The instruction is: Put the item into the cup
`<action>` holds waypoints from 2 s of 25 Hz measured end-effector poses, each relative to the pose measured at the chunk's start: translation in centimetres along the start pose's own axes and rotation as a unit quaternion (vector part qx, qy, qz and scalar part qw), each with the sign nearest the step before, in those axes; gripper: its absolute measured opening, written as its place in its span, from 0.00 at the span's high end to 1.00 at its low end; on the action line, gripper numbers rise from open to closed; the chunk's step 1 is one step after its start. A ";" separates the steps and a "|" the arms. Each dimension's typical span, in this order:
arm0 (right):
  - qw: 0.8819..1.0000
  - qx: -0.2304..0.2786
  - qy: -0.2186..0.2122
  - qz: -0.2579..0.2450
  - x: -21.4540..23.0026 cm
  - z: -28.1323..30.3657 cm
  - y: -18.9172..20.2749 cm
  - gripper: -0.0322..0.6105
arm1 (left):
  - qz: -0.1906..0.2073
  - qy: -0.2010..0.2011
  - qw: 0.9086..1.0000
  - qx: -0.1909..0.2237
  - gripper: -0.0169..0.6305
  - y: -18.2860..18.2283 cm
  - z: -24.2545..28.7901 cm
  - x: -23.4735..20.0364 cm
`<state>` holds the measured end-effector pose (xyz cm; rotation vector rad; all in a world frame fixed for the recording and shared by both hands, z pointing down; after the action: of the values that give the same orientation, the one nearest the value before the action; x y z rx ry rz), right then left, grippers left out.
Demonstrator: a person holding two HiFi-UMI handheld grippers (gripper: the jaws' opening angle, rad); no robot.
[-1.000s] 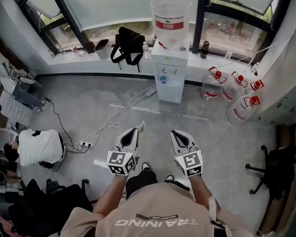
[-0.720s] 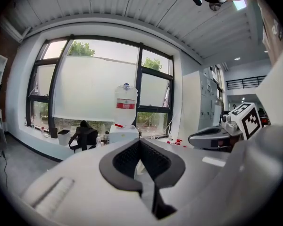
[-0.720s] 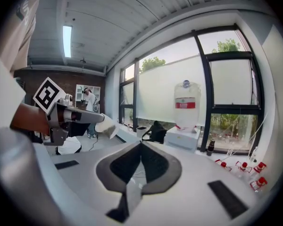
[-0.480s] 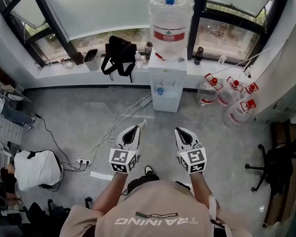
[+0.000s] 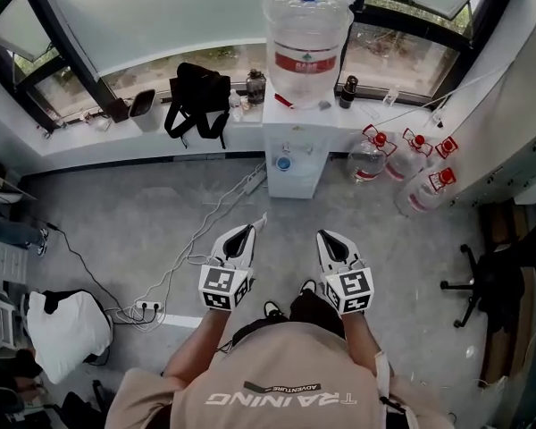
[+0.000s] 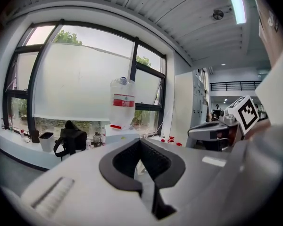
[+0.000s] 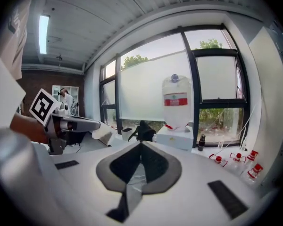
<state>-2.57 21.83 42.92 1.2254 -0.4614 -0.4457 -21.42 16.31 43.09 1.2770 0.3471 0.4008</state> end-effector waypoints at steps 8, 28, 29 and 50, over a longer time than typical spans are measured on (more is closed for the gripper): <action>1.000 -0.012 -0.004 0.002 2.6 3.5 0.0 0.93 | -0.013 -0.002 1.000 -0.016 0.96 0.5 3.9 -1.9; 0.998 -0.027 -0.064 0.007 17.0 13.3 -2.0 0.93 | -0.006 -0.025 0.999 -0.037 0.96 -4.0 18.3 -1.8; 0.997 -0.028 -0.069 0.009 17.3 13.7 -1.9 0.93 | -0.007 -0.029 0.999 -0.038 0.96 -4.1 18.7 -2.0; 0.997 -0.057 0.020 0.053 21.3 23.2 -1.6 0.93 | 0.034 0.083 0.993 -0.081 0.96 -2.0 30.4 -7.6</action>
<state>1.89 -8.58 49.72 1.0928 -0.4579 -0.3522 -13.83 -13.58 49.12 1.1022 0.4047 0.5844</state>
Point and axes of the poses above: the fingertips, and each gripper's own axes: z forward along the fingers, x to its right, y out of its underside, the point moved 4 cm from there along -z, backward along the fingers, and after that the axes turned 15 degrees about -y, right-handed, at the moved point
